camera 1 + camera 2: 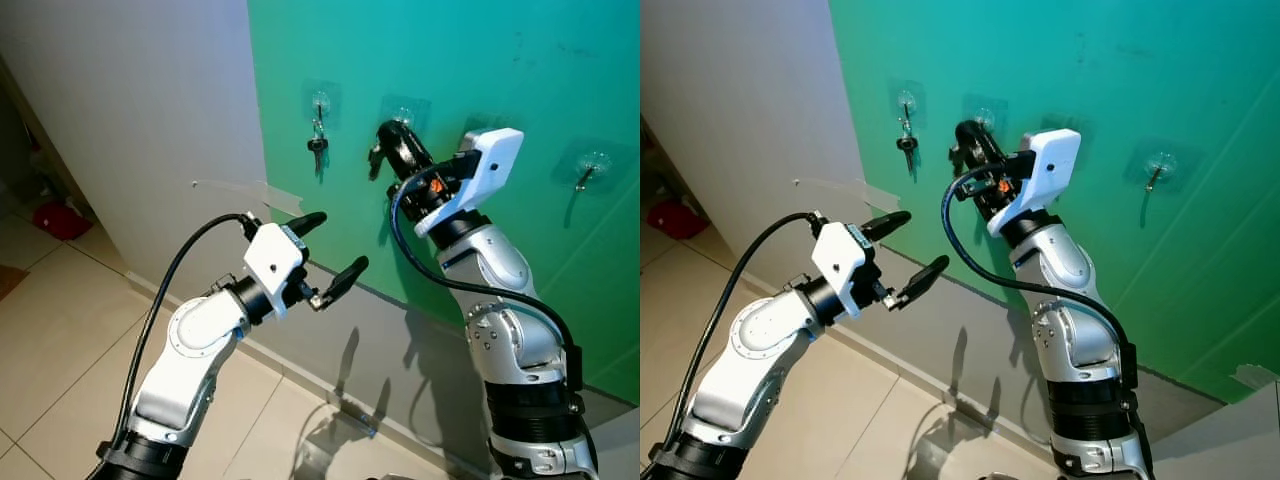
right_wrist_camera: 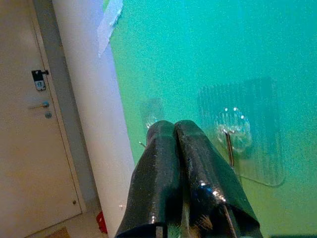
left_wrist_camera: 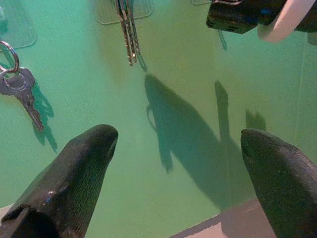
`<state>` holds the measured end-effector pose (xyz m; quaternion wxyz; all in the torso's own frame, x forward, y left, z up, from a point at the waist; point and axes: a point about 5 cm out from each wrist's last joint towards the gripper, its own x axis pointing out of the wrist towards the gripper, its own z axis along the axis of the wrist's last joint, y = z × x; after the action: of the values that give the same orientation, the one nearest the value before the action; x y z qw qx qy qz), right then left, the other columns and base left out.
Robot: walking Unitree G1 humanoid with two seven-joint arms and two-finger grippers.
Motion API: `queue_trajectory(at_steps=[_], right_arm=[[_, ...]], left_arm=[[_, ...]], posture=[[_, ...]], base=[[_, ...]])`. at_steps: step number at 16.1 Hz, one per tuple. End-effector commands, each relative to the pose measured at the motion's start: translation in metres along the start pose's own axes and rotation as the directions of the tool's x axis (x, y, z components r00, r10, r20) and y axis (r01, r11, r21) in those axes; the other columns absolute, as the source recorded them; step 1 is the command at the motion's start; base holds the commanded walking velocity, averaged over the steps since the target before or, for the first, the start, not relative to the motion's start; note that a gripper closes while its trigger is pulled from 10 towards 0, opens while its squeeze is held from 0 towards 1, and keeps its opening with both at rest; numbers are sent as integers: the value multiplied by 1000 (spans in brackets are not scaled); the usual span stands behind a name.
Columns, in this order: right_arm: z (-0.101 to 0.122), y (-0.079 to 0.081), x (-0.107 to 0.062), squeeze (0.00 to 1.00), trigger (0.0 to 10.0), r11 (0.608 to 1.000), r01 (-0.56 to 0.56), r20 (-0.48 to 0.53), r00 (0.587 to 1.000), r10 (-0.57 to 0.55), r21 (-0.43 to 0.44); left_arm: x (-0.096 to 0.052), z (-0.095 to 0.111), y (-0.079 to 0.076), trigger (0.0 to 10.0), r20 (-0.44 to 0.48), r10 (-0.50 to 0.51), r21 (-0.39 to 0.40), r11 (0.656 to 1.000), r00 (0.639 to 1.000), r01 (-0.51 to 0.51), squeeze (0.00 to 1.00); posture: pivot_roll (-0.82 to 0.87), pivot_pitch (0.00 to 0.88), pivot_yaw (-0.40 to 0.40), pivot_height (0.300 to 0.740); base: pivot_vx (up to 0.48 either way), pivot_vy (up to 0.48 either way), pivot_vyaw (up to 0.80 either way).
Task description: Hang keys on a hook
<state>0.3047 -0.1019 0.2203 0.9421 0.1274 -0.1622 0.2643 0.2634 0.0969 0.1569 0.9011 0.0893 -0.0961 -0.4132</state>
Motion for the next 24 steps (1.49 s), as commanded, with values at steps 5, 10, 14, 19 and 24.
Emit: queue_trajectory(at_steps=[5,10,14,19,24], right_arm=[[-1,-9,11,0,10000,995,90,0,996,-90,-39],[5,-12,13,0,10000,993,115,39,993,-114,-32],[6,-13,10,0,10000,995,89,23,996,-88,-38],[1,-11,3,0,10000,998,56,-22,998,-56,-29],[4,-12,2,0,10000,998,58,-17,998,-58,-9]], left_arm=[[2,2,4,10000,3,-7,3,1000,1000,7,0],[4,2,4,10000,6,-11,5,1000,1000,11,0],[4,2,4,10000,7,-18,6,1000,1000,18,0],[4,2,2,10000,9,-22,3,1000,1000,22,0],[3,1,0,10000,8,-24,1,1000,1000,24,0]], posture=[[-12,0,4,740],[-15,0,9,740],[-18,0,10,740],[-24,0,12,740],[-22,0,9,740]], base=[[0,0,0],[0,0,0],[0,0,0],[0,0,0],[0,0,0]])
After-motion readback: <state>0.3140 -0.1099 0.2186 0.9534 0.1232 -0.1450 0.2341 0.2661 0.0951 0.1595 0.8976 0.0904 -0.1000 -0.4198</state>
